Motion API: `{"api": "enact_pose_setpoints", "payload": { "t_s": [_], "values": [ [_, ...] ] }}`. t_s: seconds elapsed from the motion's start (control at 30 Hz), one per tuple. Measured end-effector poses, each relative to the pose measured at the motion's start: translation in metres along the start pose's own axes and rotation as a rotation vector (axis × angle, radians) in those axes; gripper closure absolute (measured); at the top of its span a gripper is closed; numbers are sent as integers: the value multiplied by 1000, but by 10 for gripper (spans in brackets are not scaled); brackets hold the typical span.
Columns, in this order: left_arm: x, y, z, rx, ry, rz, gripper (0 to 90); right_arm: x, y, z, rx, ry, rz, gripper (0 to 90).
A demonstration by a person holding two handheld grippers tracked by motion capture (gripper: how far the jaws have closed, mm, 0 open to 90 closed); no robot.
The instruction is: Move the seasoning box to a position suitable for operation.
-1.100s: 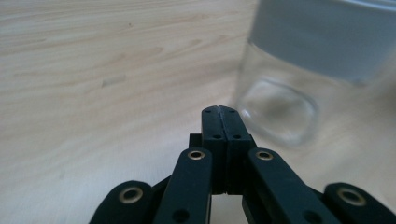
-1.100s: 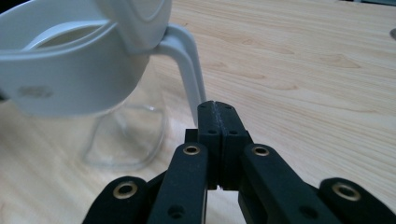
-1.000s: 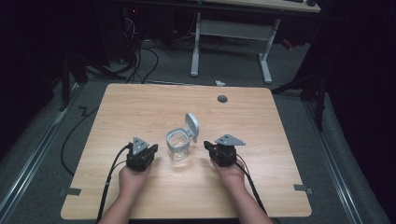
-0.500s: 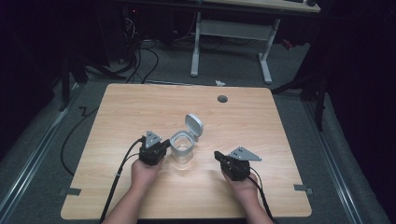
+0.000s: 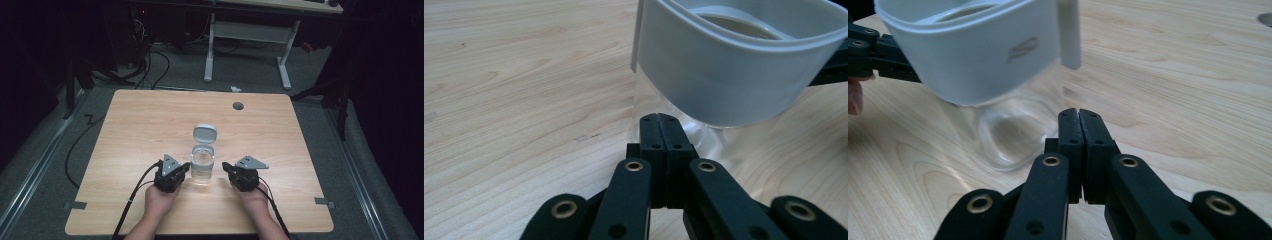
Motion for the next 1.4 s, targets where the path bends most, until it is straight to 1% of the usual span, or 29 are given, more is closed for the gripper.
{"api": "enact_pose_setpoints", "payload": {
  "t_s": [0.03,0.1,0.13,0.17,0.23,0.3,0.43,0.47,0.53,0.6,0.73,0.77,0.8,0.83,0.93,1.0,1.03,1.07,1.1,1.2,1.27,1.3,1.37,1.4],
  "values": [
    [0,1,-1,-3,-1,5,900,1,-3,2,5,-3,-6,889],
    [-1,3,-2,-8,1,1,900,2,-9,4,14,-7,-12,889],
    [-1,4,-2,-11,3,-2,900,2,-9,4,14,-7,-12,889],
    [-2,5,-3,-14,3,-4,900,2,-12,5,18,-9,-22,889],
    [-3,6,-3,-18,5,-7,900,2,-12,5,19,-8,-24,889],
    [-4,5,-3,-20,7,-9,900,1,-16,7,22,-9,-30,891],
    [-4,1,-7,-15,13,-10,900,0,-18,7,25,-11,-27,890],
    [-3,-1,-8,-13,11,-18,890,1,-17,6,25,-9,-33,890],
    [-4,-6,-14,-6,6,-29,875,2,-16,3,21,-6,-25,890],
    [-4,-6,-16,-4,6,-34,874,2,-16,2,21,-2,-22,890],
    [-8,-5,-25,-22,13,-6,874,6,-9,-4,-3,9,-19,894],
    [-10,-3,-29,-35,11,2,874,6,-8,-5,-9,10,-16,898],
    [-10,-3,-29,-35,11,2,874,6,-8,-5,-9,10,-16,898],
    [-13,1,-32,-49,-3,20,874,8,-4,-6,-22,6,-12,899],
    [-15,4,-34,-54,-6,22,880,10,-1,-7,-28,7,-7,899],
    [-17,7,-34,-55,-19,19,884,13,2,-8,-30,17,-1,899],
    [-21,9,-33,-52,-35,25,885,16,5,-9,-32,26,4,899],
    [-21,9,-33,-52,-35,25,885,16,5,-9,-32,26,4,899],
    [-23,11,-33,-53,-49,22,885,16,6,-8,-32,27,15,899],
    [-25,16,-33,-62,-62,29,885,19,12,-5,-34,33,6,899],
    [-26,18,-32,-60,-67,26,888,22,17,-2,-34,28,10,899],
    [-27,20,-32,-62,-77,19,887,22,19,-2,-34,29,14,899],
    [-28,21,-32,-65,-79,20,888,24,21,-1,-35,29,15,899],
    [-28,23,-32,-71,-81,23,888,26,24,1,-41,31,8,899]
  ]
}}
Point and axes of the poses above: each handheld gripper's, and its own axes: z roughly forward along the jaws, x roughly out of its top, y roughly to its right, the point moved 2 cm from there along z, roughly forward along the jaws, and after that the axes turned 3 degrees about y, right-handed, at the moved point
